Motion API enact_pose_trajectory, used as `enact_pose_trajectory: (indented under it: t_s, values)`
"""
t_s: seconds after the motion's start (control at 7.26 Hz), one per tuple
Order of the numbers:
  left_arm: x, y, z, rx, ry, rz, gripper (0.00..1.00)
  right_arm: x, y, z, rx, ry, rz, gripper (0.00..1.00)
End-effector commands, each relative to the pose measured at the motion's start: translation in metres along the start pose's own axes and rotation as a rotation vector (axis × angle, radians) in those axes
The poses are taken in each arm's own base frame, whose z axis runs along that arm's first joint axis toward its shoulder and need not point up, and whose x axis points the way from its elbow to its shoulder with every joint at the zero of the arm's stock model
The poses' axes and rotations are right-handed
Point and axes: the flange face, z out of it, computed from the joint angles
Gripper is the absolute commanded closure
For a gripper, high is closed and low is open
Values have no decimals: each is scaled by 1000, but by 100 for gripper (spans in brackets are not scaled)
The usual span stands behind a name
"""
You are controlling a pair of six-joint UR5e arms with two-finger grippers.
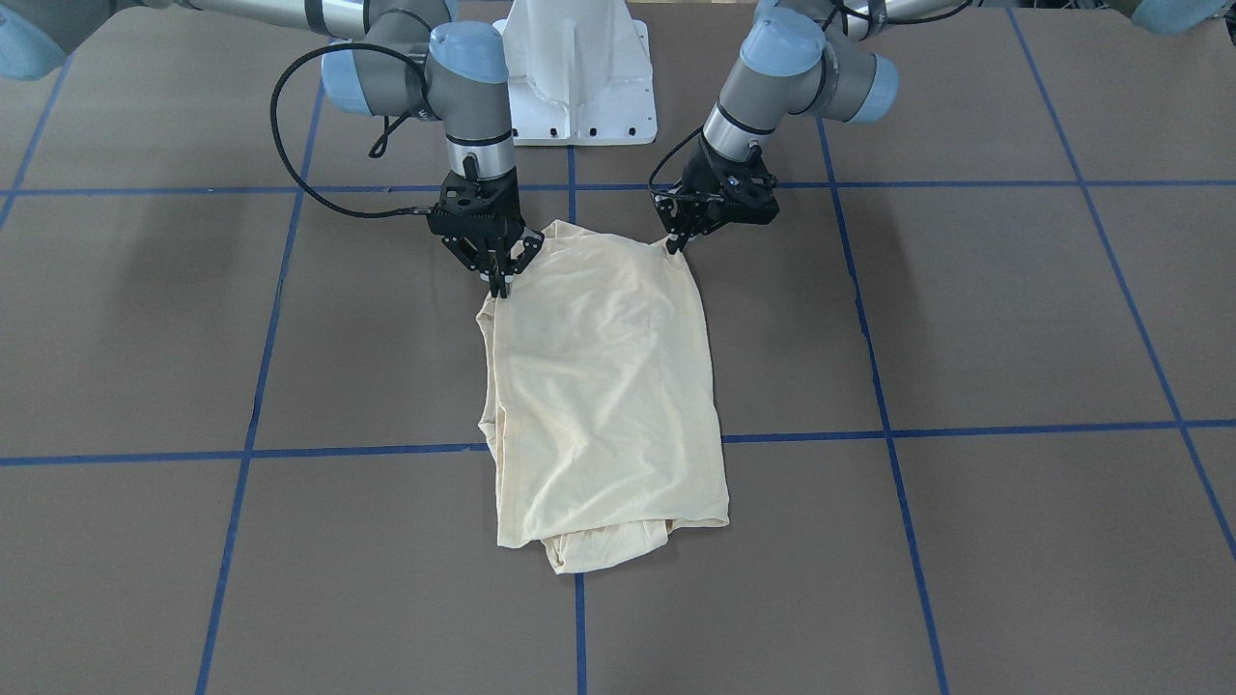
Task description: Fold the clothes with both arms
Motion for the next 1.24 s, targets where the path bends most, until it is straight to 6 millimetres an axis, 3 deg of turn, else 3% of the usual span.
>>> enact_pose_trajectory:
  t_s: [0.0, 0.41, 0.55, 0.83, 0.96, 1.1]
  values:
    - [1, 0, 0, 0, 2, 0, 100, 0, 0, 0, 4, -1, -5, 100]
    - [10, 0, -16, 2, 34, 2, 100, -1, -2, -11, 2, -20, -7, 100]
    - [13, 1, -21, 2, 44, 3, 100, -1, -6, -22, 4, -41, -2, 100]
    - [13, 2, -22, 1, 46, 4, 100, 1, 8, -20, -10, -35, -17, 100]
    - [12, 2, -22, 1, 44, 5, 100, 2, 8, -18, -9, -31, -18, 70]
    - [13, 2, -22, 1, 44, 5, 100, 4, 5, -13, 10, -21, -22, 1]
